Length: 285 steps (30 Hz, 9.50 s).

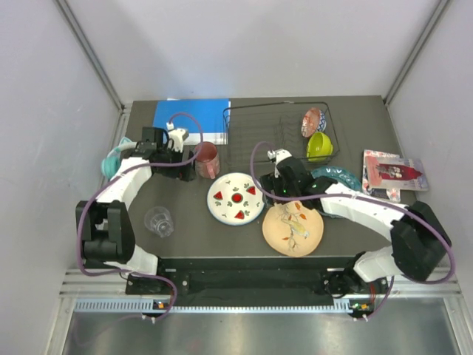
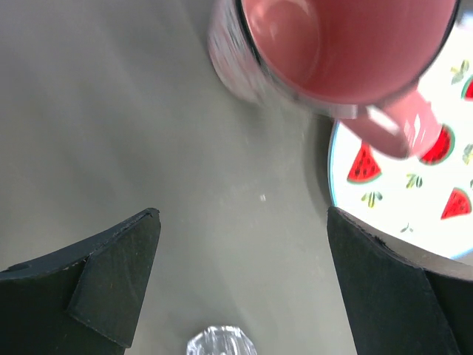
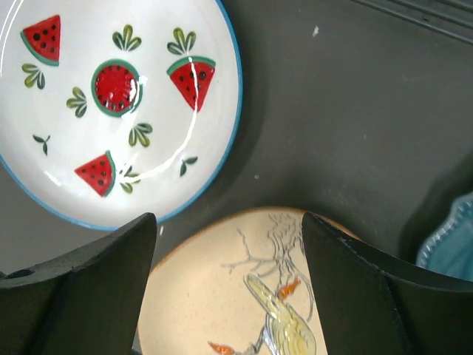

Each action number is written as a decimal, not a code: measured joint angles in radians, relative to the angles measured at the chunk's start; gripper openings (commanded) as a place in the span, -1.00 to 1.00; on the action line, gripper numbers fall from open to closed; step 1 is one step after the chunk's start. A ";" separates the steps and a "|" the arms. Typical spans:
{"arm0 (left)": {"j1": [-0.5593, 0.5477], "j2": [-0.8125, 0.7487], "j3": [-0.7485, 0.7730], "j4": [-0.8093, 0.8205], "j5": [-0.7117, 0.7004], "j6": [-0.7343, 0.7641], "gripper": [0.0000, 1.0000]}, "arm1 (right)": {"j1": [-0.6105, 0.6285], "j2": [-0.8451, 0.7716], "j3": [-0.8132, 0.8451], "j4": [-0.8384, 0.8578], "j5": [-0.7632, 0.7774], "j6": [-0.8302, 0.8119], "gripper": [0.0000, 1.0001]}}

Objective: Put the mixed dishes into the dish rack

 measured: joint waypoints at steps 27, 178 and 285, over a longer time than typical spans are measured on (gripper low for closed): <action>-0.141 -0.078 -0.325 0.088 -0.160 0.211 0.81 | -0.173 0.327 -0.021 0.392 -0.349 0.006 0.38; -0.377 -0.017 -0.275 0.107 -0.407 0.146 0.98 | -0.087 0.316 0.134 0.225 -0.630 -0.111 -1.00; 0.393 0.221 0.046 -0.045 0.072 0.018 0.98 | -0.313 0.452 0.443 0.512 0.279 -1.553 0.99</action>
